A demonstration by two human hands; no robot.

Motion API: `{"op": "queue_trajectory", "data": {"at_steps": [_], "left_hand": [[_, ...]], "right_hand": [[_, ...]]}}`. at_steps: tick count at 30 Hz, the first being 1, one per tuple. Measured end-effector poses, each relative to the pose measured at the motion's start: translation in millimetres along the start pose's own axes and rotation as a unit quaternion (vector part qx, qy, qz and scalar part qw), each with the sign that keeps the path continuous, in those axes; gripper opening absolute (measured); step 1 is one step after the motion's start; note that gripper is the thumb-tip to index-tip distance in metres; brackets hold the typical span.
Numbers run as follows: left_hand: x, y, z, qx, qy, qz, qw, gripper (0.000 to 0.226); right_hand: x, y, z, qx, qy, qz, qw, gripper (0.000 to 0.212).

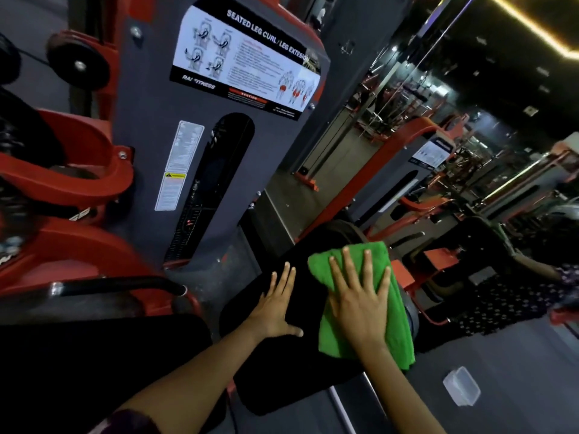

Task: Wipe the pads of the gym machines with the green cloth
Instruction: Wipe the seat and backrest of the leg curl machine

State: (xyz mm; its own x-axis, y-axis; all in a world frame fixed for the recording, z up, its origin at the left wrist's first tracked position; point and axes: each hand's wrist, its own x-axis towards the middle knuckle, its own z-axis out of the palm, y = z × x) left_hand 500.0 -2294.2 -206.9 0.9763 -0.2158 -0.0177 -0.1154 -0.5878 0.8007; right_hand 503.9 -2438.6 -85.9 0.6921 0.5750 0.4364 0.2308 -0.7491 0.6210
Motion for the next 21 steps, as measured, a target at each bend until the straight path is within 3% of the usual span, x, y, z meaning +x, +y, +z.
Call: {"op": "queue_trajectory", "data": {"at_steps": [2,8,11,14,16,19,21], "left_hand": [[1.9,-3.4,1.7,-0.001,0.003,0.009,1.000,0.137],[-1.5,-7.6,3.5,0.022,0.019,0.019,0.999,0.136],[-4.8,-15.5,2.7,0.004,0.015,0.034,0.999,0.135],[-7.1,-24.8,4.5,0.019,0.016,0.049,0.998,0.134],[-6.5,-29.3,6.6,0.041,0.025,0.040,0.998,0.133],[-7.9,-29.6,13.4,0.077,0.023,0.014,0.997,0.134],[-9.3,-28.9,19.1,0.071,0.014,-0.007,0.997,0.136]], "right_hand": [[22.2,-11.4,3.1,-0.005,-0.002,0.041,0.999,0.061],[-6.7,-16.7,11.4,-0.021,-0.019,-0.063,0.998,0.070],[-31.7,3.4,-2.9,-0.040,-0.006,-0.001,0.999,0.070],[-3.7,-1.0,-4.0,-0.040,0.001,0.085,0.996,0.067],[16.6,-19.8,4.7,-0.056,-0.022,0.048,0.997,0.064],[-0.4,-39.0,19.4,-0.069,-0.070,-0.082,0.992,0.071],[-27.5,-33.0,20.4,-0.053,-0.068,-0.098,0.991,0.075]]}}
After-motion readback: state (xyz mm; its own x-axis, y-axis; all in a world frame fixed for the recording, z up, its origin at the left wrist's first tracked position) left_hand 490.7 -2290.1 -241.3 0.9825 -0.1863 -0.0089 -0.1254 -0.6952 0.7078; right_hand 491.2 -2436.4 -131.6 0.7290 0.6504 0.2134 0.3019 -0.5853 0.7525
